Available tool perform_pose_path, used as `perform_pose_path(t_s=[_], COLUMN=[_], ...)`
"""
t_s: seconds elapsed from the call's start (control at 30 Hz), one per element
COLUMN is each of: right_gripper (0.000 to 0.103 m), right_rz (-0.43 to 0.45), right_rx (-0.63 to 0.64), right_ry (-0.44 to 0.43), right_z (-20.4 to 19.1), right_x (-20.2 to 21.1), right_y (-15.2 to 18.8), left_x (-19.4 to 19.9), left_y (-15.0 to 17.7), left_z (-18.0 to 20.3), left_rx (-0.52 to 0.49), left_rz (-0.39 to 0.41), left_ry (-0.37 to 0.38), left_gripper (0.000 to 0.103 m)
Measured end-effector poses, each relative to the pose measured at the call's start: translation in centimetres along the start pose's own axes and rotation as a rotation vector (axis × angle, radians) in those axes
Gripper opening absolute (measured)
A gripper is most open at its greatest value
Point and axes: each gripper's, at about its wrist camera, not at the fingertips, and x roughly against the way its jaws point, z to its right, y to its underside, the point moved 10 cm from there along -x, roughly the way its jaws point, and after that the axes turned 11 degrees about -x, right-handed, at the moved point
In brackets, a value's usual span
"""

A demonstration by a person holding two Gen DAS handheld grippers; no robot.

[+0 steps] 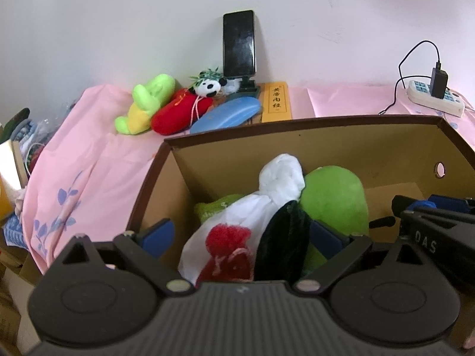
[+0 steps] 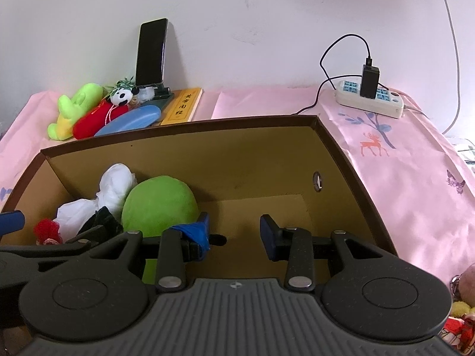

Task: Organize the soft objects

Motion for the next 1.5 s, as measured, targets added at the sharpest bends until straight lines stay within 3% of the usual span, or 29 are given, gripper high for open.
perform_pose_path(t_s=[1.5], right_gripper=[0.02], right_rz=[0.0], right_rx=[0.0], right_ry=[0.004], right_z=[0.05], right_x=[-0.2], right_y=[-0.06], left_x=[-0.02], left_y=[-0.09], left_z=[-0.25], left_rx=[0.033], left_rz=[0.019], left_ry=[0.005], left_gripper=[0.098])
